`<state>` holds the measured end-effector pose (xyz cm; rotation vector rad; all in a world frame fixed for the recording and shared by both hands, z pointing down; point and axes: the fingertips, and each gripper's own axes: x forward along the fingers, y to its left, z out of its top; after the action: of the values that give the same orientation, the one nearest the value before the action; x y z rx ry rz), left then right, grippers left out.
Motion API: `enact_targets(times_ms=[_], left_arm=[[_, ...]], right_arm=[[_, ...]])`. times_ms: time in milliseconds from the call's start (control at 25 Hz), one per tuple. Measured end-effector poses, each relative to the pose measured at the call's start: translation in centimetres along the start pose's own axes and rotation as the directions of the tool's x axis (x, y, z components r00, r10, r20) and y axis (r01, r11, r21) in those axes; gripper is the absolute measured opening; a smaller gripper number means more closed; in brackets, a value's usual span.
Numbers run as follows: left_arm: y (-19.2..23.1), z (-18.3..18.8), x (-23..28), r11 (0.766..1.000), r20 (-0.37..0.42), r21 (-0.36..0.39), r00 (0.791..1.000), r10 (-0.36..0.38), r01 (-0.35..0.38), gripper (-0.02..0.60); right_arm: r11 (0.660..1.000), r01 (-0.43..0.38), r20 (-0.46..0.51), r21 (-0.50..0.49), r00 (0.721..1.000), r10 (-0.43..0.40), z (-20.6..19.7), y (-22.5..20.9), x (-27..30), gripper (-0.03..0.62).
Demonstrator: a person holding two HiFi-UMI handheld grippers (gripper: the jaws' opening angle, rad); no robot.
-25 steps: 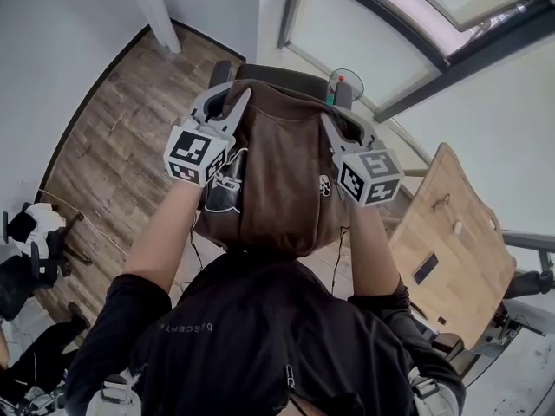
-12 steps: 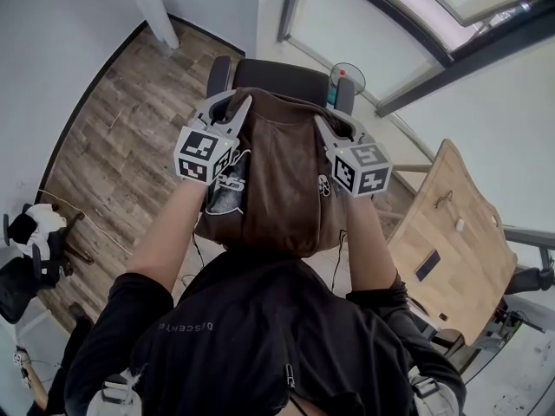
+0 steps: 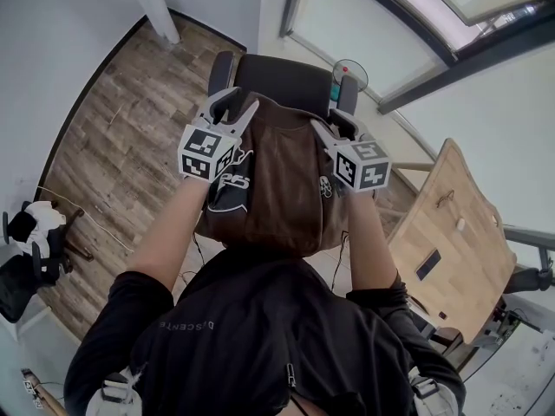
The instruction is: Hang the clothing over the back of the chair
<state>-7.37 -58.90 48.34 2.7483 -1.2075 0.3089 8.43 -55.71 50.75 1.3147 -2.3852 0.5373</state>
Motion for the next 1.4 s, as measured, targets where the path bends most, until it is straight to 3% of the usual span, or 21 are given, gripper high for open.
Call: enact_targets(times_ms=[120,440,920,1160,1400], left_arm=[[-0.3,0.4,0.1,1.0,0.001,-0.002,1.0,-0.008,0.008,0.175],[-1.7,2.3,-0.4,1.0,0.039,0.017,0.999,-0.012,0.011,0.175],[-7.0,6.7,-4.1,0.998,0.129,0.062,0.991,-0.025,0.017,0.175],[-10.2,9.4,-7.2,0.997,0.189,0.081,0.982,-0.025,0.01,0.17],[-13.9,10.7,-10.4,0.995,0.231,0.102,0.972,-0.032,0.008,0.121]], right_arm=[[0.999,-0.028,-0.053,0.035,0.998,0.03,-1.1,0.2,0.2,0.292],[0.999,-0.043,-0.026,0.028,0.999,0.044,-0.2,0.8,-1.2,0.301],[0.995,-0.079,0.141,-0.057,0.986,0.086,3.5,4.1,-7.1,0.281],[0.99,-0.073,0.253,-0.117,0.962,0.101,5.8,6.3,-12.3,0.25],[0.981,-0.076,0.334,-0.177,0.933,0.132,6.2,8.8,-17.1,0.202]])
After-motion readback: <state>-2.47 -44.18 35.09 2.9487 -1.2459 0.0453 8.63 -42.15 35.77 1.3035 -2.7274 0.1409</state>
